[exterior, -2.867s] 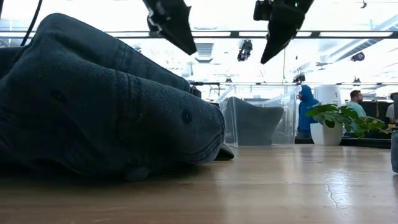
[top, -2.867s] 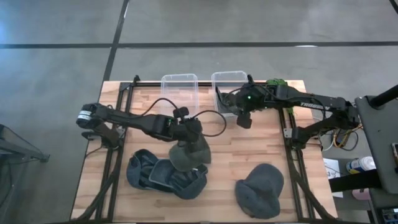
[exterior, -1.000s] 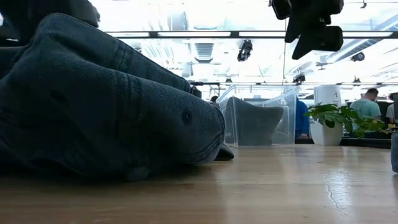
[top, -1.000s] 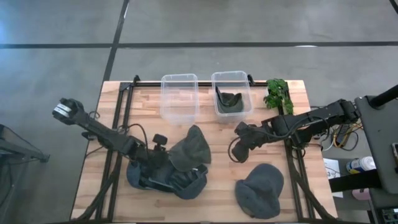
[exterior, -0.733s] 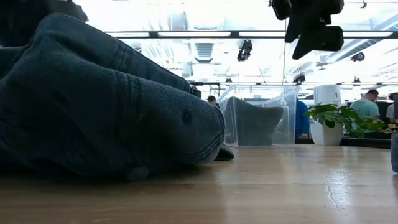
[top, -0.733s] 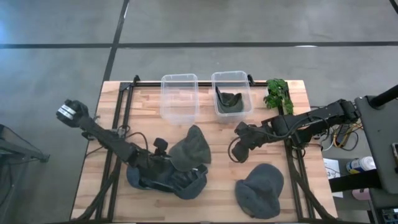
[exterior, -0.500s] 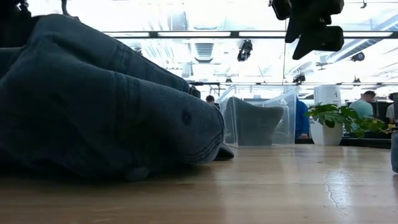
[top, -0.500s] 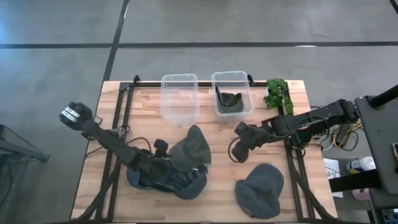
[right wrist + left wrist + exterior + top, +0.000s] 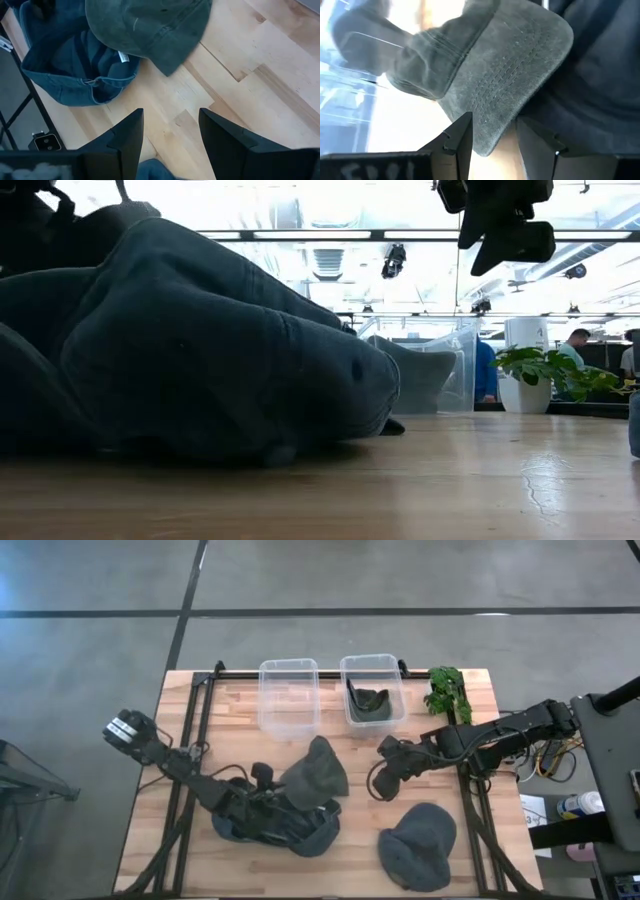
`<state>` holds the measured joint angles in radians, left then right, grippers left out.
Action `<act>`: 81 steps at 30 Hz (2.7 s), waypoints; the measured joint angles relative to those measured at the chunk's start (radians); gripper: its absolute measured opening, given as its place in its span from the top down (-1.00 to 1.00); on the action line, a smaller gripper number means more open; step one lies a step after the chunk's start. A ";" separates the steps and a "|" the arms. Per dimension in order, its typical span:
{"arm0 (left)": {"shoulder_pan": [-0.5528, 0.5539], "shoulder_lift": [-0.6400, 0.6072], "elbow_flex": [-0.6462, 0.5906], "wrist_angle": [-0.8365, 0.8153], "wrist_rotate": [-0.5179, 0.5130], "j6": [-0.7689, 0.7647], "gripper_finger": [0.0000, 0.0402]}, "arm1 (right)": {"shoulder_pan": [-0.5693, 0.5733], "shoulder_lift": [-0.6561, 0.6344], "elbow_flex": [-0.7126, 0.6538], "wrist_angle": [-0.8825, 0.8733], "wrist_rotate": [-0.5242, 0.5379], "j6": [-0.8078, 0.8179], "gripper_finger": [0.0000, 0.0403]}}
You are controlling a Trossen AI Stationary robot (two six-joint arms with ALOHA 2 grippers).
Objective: Pick & Place hat
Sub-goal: Put the gray cap into the right bin
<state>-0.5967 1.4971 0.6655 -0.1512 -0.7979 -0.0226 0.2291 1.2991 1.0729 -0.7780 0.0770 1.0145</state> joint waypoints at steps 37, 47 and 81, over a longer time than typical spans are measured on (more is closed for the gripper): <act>0.258 0.238 0.125 0.504 0.037 0.447 0.29 | -0.174 0.000 -0.289 0.379 0.082 0.372 0.19; 0.266 0.238 0.126 0.563 0.055 0.442 0.29 | -0.178 0.125 -0.378 0.472 0.204 0.444 0.58; 0.296 0.178 0.468 -0.029 0.111 0.249 0.96 | -0.208 -0.150 -0.377 0.897 0.066 0.031 0.87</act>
<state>-0.3006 1.6748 1.1330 -0.1800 -0.6864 0.2261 0.0216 1.1492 0.6956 0.1189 0.1431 1.0454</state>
